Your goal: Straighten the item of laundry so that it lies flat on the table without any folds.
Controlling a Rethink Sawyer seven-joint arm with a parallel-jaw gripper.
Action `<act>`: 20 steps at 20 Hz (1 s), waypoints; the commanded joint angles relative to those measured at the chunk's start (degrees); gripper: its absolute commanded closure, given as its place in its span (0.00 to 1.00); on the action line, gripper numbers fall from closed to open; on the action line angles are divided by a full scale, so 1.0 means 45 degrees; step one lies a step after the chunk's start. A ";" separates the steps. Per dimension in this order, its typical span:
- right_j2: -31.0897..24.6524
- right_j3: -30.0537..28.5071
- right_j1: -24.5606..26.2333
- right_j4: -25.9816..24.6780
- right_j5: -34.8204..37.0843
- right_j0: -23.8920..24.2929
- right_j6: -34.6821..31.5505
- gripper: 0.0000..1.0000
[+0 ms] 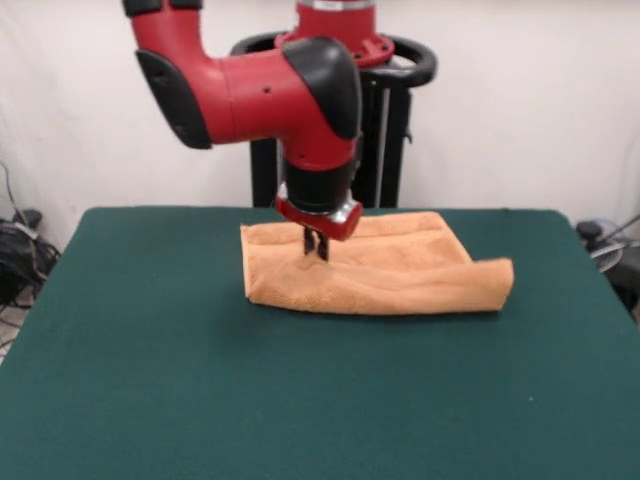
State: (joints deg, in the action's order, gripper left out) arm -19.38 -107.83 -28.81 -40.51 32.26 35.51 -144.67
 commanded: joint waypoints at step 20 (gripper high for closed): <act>-0.3787 0.0437 -0.0398 0.1197 0.0706 0.2158 0.2589 1.00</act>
State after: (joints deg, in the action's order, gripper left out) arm -28.85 -107.88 -31.27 -37.84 35.64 44.18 -144.67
